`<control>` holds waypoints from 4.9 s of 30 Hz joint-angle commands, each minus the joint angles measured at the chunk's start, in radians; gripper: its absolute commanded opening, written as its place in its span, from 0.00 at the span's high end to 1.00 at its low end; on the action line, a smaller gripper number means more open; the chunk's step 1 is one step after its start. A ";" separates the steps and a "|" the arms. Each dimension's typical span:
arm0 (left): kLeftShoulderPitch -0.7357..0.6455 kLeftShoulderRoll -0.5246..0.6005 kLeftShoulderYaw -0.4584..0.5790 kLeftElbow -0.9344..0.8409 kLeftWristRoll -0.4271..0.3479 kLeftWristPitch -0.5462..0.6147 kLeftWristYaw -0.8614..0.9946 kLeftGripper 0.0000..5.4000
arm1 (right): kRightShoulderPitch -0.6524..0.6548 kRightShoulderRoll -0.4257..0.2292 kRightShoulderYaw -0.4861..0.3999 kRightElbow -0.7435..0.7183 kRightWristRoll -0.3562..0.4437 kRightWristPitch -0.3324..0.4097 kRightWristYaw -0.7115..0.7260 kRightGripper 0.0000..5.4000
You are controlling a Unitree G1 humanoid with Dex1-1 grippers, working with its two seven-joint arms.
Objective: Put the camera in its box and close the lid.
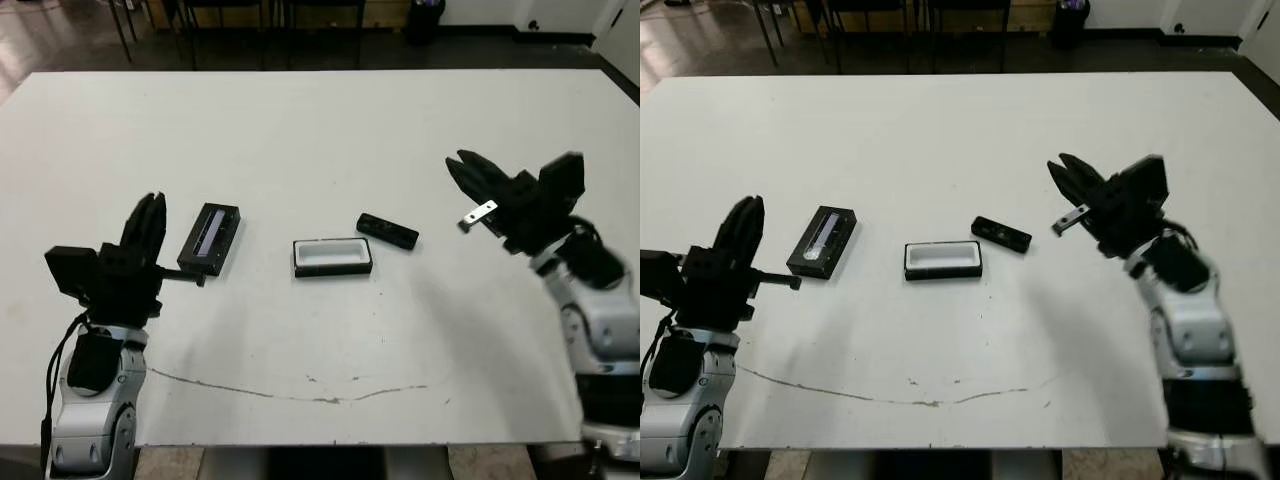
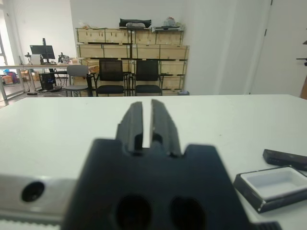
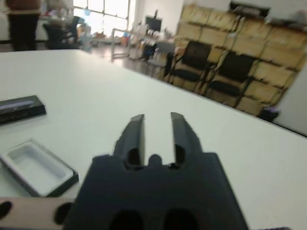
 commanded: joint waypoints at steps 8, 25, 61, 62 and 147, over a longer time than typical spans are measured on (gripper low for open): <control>0.032 0.006 0.003 0.009 0.005 -0.007 -0.003 1.00 | -0.159 -0.053 0.108 0.308 -0.067 -0.014 0.247 0.41; 0.035 0.014 -0.001 0.009 0.015 0.017 -0.009 1.00 | -0.215 -0.043 0.137 0.424 -0.058 0.033 0.441 0.00; 0.057 0.015 0.000 -0.002 0.016 0.026 -0.017 1.00 | -0.203 0.012 0.220 0.511 -0.188 -0.039 0.368 0.00; 0.058 0.015 -0.001 0.000 0.016 0.023 -0.019 1.00 | -0.202 0.014 0.221 0.515 -0.191 -0.038 0.363 0.00; 0.105 0.002 -0.042 -0.051 0.042 0.039 0.000 1.00 | -0.347 0.000 0.474 0.089 -0.220 0.205 0.570 0.99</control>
